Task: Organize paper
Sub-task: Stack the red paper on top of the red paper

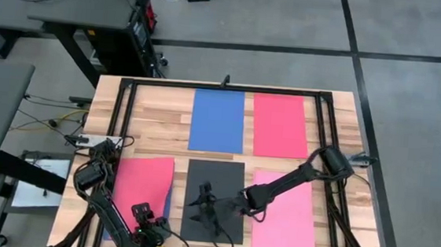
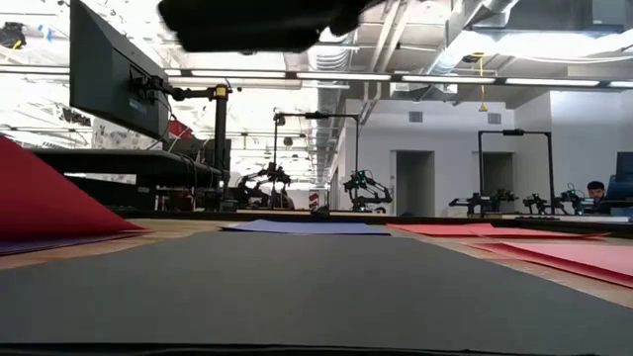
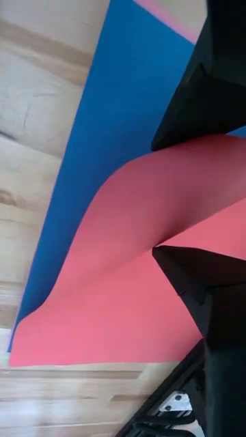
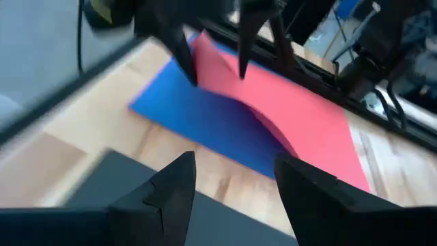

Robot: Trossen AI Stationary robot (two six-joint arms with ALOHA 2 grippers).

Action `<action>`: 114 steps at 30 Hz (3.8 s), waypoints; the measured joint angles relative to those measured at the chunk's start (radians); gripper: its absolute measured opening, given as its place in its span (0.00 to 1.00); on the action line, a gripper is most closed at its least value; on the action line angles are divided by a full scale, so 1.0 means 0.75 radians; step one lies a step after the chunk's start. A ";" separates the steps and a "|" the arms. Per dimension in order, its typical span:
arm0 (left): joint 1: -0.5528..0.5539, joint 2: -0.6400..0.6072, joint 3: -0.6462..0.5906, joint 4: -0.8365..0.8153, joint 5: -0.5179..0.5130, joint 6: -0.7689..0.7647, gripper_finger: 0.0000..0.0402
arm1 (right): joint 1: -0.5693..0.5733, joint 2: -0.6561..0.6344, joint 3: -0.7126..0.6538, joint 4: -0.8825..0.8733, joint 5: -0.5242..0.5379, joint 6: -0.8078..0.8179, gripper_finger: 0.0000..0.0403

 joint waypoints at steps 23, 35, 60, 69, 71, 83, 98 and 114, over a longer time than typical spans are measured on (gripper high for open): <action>-0.013 -0.001 0.000 0.000 0.002 -0.024 0.55 | -0.146 0.578 0.664 -0.133 0.060 -0.307 0.47; -0.013 -0.001 0.000 0.001 0.001 -0.025 0.55 | -0.159 0.620 0.705 -0.096 0.056 -0.302 0.30; -0.013 -0.181 0.301 0.002 -0.338 0.082 0.55 | -0.160 0.615 0.904 -0.216 0.144 -0.384 0.00; -0.043 -0.624 0.302 0.000 -0.871 0.337 0.55 | -0.160 0.612 1.199 -0.626 0.243 -0.469 0.00; -0.061 -0.717 0.302 -0.001 -0.999 0.427 0.55 | -0.163 0.611 1.258 -0.726 0.296 -0.467 0.00; -0.126 -0.919 0.299 0.000 -1.333 0.801 0.54 | -0.268 0.302 1.306 -1.260 0.490 -0.283 0.00; 0.059 -1.017 0.300 0.474 -0.990 1.344 0.39 | -0.544 -0.152 1.287 -1.901 0.492 -0.121 0.00; 1.006 -1.010 -0.047 1.391 0.339 2.179 0.26 | -0.790 -0.503 1.289 -2.348 0.481 0.089 0.00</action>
